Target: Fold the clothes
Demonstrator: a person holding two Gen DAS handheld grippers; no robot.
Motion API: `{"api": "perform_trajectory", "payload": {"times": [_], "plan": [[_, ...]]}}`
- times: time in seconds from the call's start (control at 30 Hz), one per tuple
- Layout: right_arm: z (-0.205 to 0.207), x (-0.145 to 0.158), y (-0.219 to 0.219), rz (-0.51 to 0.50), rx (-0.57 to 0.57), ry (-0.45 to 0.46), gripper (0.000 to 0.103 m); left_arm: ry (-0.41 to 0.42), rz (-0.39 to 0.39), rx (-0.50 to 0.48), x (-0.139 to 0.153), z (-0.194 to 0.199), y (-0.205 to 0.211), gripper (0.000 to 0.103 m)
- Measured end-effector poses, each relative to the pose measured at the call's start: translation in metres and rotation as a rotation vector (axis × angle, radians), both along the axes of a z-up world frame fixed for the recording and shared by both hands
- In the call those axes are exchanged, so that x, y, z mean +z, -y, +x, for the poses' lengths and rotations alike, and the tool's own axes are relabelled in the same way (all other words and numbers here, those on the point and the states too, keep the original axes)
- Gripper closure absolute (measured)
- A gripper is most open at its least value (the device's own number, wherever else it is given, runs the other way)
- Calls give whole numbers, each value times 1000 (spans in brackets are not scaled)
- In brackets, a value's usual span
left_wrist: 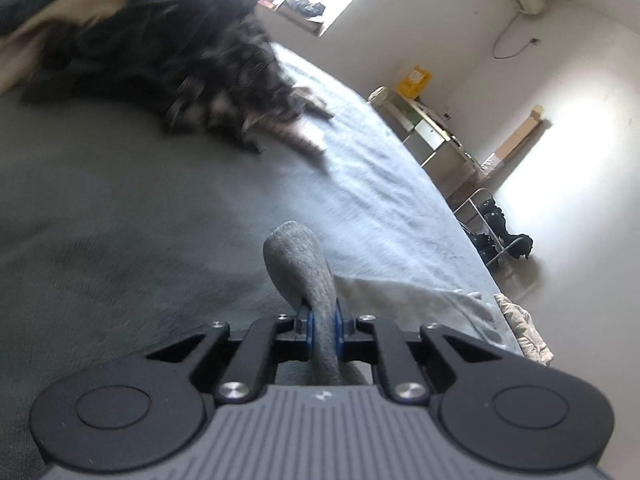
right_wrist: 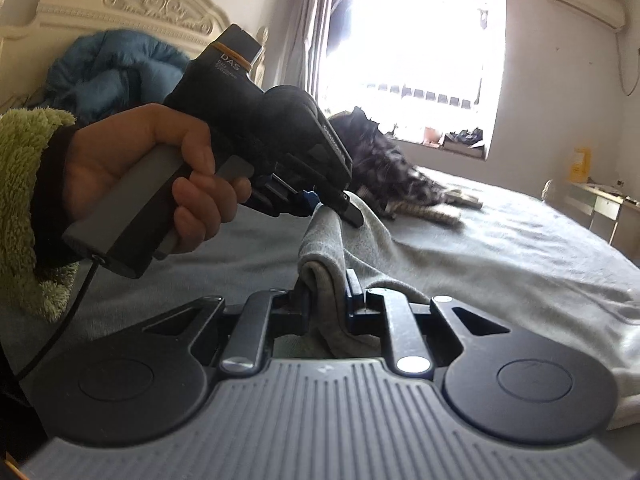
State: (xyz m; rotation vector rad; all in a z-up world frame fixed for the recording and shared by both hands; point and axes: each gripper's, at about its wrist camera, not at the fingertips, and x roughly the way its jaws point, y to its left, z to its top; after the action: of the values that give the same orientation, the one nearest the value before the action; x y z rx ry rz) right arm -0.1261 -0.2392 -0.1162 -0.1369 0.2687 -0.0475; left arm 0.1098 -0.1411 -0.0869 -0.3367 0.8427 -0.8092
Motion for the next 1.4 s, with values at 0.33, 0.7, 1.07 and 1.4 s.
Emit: {"api": "perform_trajectory", "payload": {"times": [0.33, 0.7, 1.07, 1.4], "plan": [[-15, 20, 22, 46, -50, 106, 89, 100, 29, -20, 47, -21, 37, 92], [-70, 31, 96, 399, 59, 188, 74, 91, -1, -39, 58, -35, 58, 93], [-27, -24, 185, 540, -228, -15, 70, 97, 3, -39, 59, -32, 80, 93], [-56, 0, 146, 331, -188, 12, 69, 95, 14, -55, 56, -31, 95, 93]]}}
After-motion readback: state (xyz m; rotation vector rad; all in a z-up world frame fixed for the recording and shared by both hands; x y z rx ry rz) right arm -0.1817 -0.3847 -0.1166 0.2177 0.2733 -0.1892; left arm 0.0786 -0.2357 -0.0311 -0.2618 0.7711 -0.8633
